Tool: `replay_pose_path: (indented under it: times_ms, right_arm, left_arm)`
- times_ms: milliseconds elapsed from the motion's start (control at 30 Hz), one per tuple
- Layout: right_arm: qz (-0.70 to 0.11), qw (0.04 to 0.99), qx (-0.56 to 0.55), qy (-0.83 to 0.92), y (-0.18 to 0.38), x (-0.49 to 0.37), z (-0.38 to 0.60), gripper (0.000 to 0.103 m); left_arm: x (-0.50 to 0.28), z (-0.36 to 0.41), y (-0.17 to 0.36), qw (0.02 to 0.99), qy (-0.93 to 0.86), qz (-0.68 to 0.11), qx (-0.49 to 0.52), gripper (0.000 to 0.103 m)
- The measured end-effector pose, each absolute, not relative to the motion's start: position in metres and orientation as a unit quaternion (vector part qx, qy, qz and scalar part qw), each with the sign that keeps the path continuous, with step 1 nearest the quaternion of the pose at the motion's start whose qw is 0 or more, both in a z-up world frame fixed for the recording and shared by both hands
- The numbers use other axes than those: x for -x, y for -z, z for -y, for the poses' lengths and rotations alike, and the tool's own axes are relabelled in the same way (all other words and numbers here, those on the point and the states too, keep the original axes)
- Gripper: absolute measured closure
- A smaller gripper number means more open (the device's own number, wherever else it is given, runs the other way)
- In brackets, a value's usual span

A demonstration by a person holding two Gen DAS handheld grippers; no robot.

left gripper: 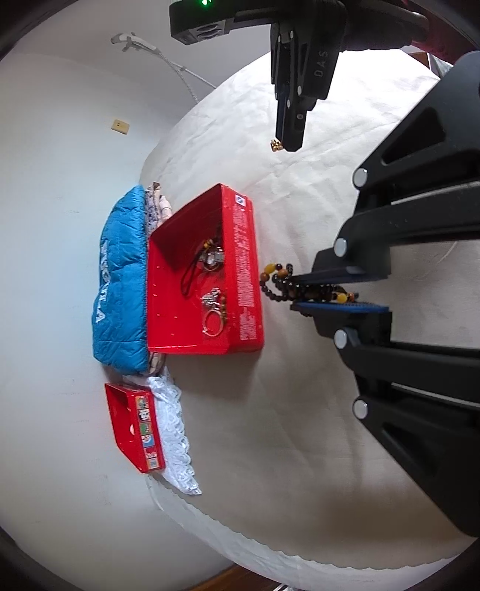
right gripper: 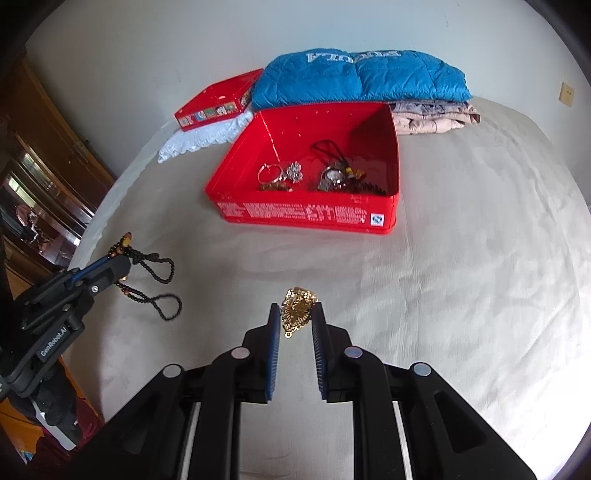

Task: Organize jewelry
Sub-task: 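Carry the bead string and gold charm into the red box and open both tools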

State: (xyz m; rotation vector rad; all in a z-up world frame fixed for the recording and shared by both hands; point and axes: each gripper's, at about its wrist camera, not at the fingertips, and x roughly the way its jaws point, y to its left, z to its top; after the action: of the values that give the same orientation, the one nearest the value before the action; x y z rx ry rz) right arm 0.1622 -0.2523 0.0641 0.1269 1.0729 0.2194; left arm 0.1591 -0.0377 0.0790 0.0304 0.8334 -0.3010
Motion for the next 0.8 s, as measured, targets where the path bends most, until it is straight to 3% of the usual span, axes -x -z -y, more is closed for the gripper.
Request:
replay_pose_path:
  times_ms: [800]
  right_arm:
    - [-0.455, 0.884, -0.071, -0.080, -0.106, -0.263, 0.263, 0.086]
  left_arm:
    - [-0.270, 0.066, -0.142, 0.933, 0.156, -0.323, 0.023, 0.096]
